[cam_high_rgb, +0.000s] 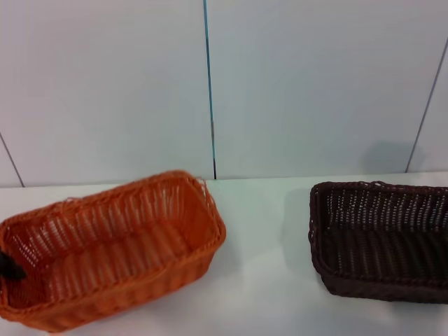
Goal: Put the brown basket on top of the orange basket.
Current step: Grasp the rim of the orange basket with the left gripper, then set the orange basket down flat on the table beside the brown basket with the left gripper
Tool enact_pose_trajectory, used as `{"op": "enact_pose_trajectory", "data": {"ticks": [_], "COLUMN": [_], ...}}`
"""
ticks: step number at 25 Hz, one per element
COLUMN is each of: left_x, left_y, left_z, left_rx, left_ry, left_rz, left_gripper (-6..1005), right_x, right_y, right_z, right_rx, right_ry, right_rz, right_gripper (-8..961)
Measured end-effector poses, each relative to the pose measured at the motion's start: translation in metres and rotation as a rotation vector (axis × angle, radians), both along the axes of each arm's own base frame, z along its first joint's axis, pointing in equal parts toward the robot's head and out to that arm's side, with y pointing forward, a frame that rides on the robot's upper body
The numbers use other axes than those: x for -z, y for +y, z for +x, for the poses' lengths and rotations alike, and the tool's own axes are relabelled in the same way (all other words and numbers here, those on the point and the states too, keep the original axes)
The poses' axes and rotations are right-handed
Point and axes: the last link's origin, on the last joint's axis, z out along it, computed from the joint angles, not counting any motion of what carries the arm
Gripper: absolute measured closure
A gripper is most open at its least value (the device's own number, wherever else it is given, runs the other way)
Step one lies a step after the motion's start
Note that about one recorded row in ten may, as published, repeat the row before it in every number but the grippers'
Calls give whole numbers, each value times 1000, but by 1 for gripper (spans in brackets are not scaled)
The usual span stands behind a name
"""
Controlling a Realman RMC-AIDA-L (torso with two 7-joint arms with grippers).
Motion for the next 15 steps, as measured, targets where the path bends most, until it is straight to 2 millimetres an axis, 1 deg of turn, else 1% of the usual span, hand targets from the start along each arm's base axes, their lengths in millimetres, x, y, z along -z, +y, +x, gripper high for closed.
{"op": "enact_pose_trajectory", "data": {"ticks": [10, 12, 15], "left_x": [-22, -22, -22], "left_y": [-4, -4, -1], "left_z": [6, 8, 16], "left_rx": [59, 66, 106], "left_ry": [-99, -105, -114], "left_rz": [64, 66, 52], "left_gripper": [825, 822, 817], "right_x": [0, 0, 0], "right_y": [0, 0, 1], "right_z": [0, 0, -1], "right_rx": [1, 1, 0], "right_ry": [-1, -2, -4], "right_rz": [1, 2, 3], "right_gripper": [344, 344, 345]}}
